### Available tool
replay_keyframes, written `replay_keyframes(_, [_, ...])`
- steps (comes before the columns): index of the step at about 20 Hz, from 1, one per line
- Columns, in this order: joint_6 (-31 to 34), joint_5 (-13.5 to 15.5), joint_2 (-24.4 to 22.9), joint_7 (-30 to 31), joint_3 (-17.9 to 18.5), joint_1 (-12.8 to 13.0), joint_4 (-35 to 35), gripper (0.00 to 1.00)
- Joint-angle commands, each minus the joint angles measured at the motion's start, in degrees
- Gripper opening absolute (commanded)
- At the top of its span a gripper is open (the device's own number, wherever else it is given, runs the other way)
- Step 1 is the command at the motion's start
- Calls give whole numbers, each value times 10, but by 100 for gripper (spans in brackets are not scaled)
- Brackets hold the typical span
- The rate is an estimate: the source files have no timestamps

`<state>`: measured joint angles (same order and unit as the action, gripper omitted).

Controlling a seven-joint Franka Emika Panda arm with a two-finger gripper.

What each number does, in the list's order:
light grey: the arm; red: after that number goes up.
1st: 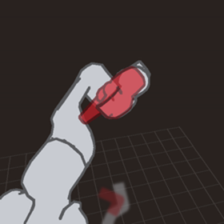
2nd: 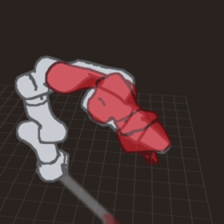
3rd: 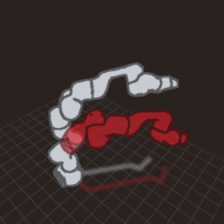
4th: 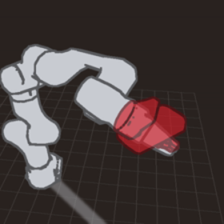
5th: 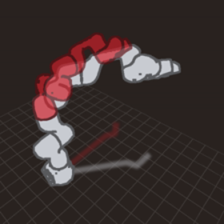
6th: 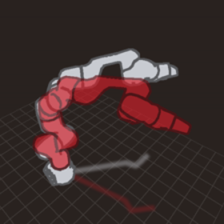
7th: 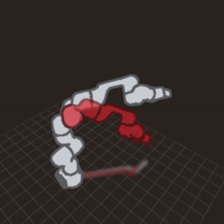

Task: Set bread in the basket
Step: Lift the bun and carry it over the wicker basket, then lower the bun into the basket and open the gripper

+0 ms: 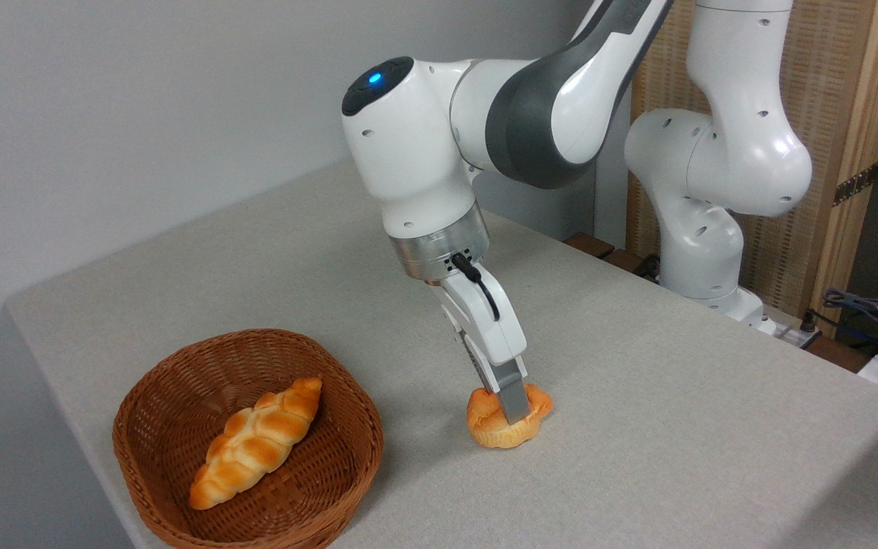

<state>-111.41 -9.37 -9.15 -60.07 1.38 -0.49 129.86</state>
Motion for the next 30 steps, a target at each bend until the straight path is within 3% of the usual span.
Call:
replay_keyframes(1, [57, 14, -1, -6, 1, 7, -52, 36])
replay_keyframes(5, [90, 86, 19, 0, -2, 8, -147, 36])
replay_keyframes(9, [81, 147, 87, 32, -2, 8, -252, 37])
replay_keyframes(11, [74, 153, 126, 61, -2, 8, -302, 45])
replay_keyframes(13, [25, 155, 146, 78, -2, 8, -315, 54])
replay_keyframes(14, [-11, 159, 153, 92, -2, 8, -315, 70])
replay_keyframes(15, [-47, 163, 163, 106, -2, 8, -314, 96])
replay_keyframes(16, [-84, 164, 171, 115, -2, 7, -314, 100])
replay_keyframes(18, [-107, 162, 175, 115, -2, 7, -313, 100])
replay_keyframes(30, [-100, 160, 176, 116, -2, 7, -312, 100])
